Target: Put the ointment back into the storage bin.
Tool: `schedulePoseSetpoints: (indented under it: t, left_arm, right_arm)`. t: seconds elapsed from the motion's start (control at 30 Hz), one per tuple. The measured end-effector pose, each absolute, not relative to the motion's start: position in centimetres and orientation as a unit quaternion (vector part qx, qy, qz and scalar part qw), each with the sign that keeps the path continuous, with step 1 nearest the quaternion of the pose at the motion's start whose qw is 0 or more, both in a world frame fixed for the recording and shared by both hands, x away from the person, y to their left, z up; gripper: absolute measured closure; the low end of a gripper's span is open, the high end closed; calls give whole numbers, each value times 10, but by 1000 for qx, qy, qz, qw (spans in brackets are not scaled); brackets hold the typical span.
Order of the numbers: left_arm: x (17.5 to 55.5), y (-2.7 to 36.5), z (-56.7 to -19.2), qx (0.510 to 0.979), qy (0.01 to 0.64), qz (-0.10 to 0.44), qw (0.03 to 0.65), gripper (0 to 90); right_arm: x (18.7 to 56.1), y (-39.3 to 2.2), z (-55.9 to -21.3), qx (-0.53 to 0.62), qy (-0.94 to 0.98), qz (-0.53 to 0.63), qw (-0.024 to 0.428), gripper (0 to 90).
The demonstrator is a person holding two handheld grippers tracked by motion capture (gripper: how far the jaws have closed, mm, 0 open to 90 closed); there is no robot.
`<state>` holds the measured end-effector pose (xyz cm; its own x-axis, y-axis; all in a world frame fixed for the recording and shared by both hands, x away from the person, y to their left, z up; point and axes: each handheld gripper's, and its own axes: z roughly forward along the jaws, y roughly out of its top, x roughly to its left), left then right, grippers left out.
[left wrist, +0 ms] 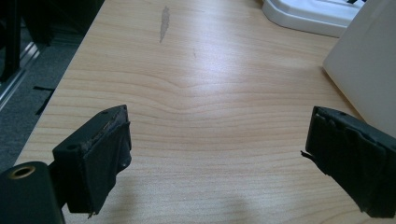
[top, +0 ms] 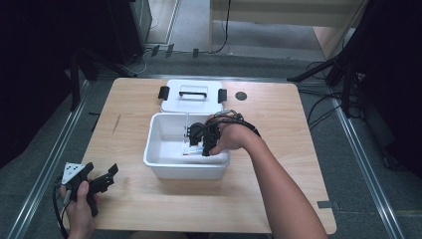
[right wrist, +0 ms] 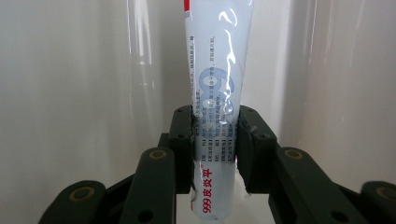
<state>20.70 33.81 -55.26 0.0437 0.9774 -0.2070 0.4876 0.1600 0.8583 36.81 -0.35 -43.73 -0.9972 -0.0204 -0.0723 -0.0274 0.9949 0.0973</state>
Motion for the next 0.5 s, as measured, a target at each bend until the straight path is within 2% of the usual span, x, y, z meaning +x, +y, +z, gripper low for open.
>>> schedulePoseSetpoints:
  t: [0.5]
  left_arm:
    - [207, 338, -553, 582, 629, 285, 429, 74]
  right_arm:
    - [372, -6, -442, -2, 998, 50, 32, 676]
